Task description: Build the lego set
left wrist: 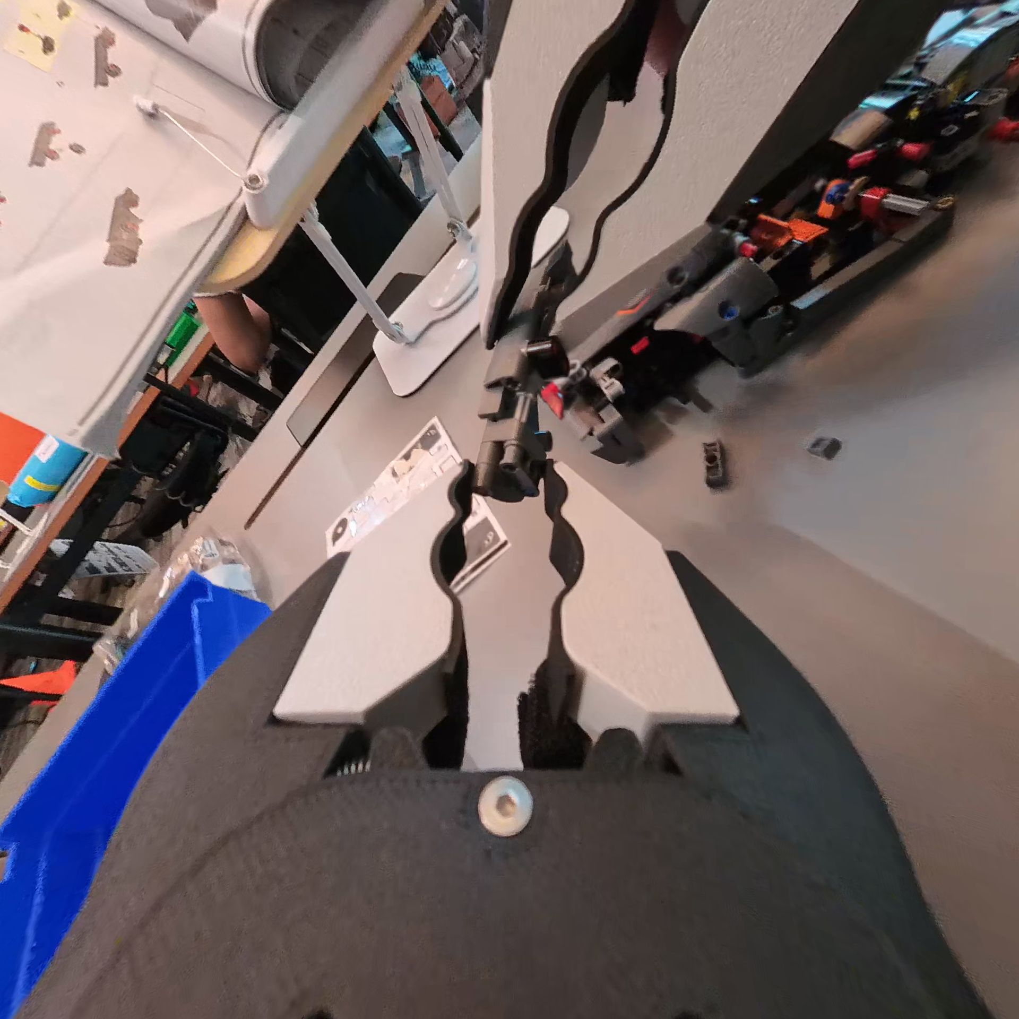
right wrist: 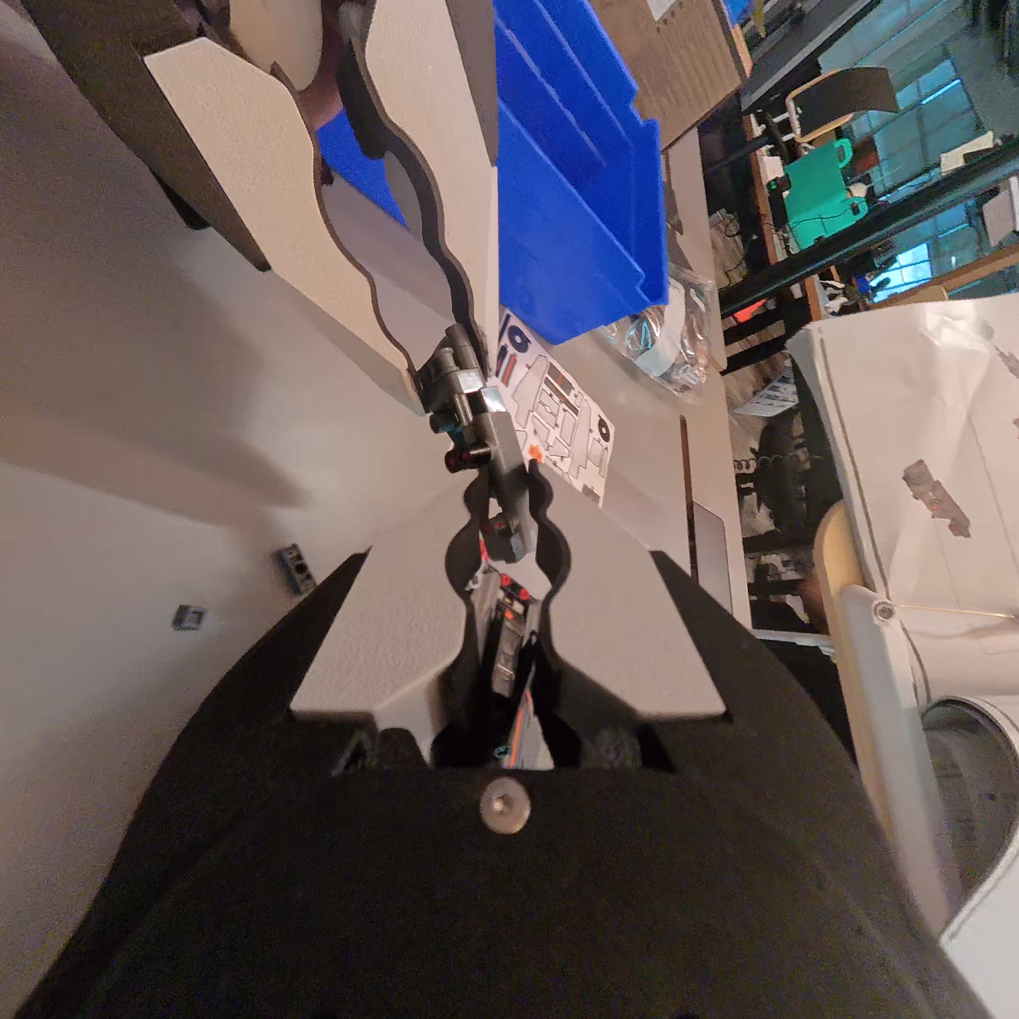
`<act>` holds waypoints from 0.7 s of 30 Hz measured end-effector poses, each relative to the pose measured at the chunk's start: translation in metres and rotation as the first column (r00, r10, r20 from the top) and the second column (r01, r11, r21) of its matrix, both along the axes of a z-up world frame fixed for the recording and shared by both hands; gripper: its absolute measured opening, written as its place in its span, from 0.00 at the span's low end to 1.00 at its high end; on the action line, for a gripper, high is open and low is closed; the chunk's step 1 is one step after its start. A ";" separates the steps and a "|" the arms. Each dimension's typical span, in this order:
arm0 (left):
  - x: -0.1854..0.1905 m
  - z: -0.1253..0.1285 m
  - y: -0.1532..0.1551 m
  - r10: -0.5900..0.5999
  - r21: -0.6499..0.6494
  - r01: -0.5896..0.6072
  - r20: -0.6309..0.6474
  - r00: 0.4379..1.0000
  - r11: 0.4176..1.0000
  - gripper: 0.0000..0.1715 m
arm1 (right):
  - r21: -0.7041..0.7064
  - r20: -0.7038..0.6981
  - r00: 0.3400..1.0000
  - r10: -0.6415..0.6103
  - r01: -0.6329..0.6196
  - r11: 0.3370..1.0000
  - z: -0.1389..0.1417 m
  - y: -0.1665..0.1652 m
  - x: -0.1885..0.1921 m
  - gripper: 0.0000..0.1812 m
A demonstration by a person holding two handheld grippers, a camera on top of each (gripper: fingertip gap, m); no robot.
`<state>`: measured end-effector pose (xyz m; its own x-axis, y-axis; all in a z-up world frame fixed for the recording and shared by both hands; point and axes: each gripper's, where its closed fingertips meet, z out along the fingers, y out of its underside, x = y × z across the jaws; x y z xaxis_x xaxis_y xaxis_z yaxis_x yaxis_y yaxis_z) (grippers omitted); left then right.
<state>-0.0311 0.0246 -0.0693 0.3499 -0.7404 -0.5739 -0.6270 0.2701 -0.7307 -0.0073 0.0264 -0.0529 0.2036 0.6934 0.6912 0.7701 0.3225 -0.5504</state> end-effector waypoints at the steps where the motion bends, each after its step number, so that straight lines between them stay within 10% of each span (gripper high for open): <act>1: 0.002 0.002 0.003 -0.005 0.013 0.005 -0.002 1.000 1.000 0.14 | 0.006 -0.006 1.000 -0.010 0.010 1.000 0.003 0.003 0.002 0.06; 21: 0.053 0.054 0.055 -0.105 0.224 0.109 -0.030 0.994 0.968 0.13 | 0.135 -0.180 0.966 -0.183 0.209 0.969 0.053 0.054 0.056 0.08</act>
<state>0.0221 0.0799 -0.0154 0.2636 -0.6241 -0.7355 -0.5982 0.4924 -0.6322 0.0488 0.0803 0.0000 0.4449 0.5182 0.7304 0.7293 0.2637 -0.6313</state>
